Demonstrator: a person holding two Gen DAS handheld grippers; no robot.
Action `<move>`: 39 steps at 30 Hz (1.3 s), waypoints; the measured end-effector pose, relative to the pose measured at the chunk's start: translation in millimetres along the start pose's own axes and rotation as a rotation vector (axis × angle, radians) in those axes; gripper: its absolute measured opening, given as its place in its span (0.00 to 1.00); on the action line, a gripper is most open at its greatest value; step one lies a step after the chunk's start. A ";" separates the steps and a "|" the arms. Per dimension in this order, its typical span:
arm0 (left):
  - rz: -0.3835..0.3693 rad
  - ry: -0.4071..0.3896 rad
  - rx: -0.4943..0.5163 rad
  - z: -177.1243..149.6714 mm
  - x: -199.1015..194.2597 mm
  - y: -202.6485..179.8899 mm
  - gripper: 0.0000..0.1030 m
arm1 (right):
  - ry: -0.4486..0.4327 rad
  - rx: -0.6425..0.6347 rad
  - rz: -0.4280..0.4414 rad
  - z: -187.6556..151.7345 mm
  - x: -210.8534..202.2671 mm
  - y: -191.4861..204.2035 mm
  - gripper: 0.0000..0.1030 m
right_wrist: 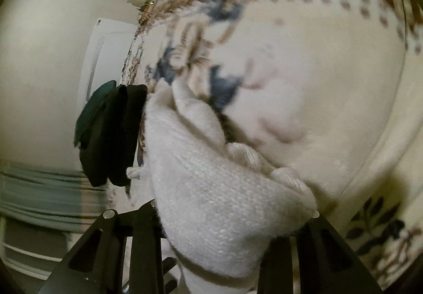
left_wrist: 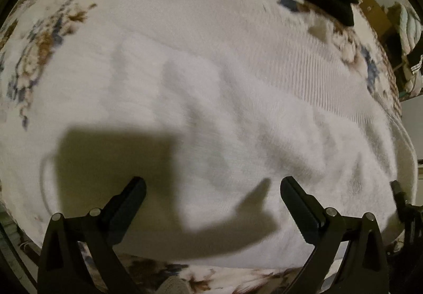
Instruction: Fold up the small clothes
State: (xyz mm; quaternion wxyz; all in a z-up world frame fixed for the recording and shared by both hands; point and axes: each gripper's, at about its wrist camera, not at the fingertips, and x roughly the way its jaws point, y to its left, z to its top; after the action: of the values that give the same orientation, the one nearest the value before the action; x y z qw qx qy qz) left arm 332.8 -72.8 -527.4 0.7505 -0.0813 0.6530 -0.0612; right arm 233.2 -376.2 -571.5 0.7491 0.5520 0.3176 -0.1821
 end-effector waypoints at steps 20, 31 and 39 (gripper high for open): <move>0.107 -0.111 -0.368 -67.3 -98.1 272.8 1.00 | 0.191 -1.291 -0.154 -340.7 92.7 246.2 0.32; -0.011 -0.126 -0.496 -95.9 -121.6 300.3 1.00 | 0.706 -1.258 0.069 -362.1 69.7 237.4 0.80; -0.155 -0.177 -0.469 -55.0 -114.5 220.0 1.00 | 0.678 -0.928 -0.060 -202.9 47.5 215.5 0.84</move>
State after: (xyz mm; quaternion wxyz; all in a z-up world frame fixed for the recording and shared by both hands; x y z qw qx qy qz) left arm 259.2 163.0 -468.0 0.7585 -0.3078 0.5729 0.0420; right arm 346.6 -111.4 -488.7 0.7638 0.1838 0.6021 0.1424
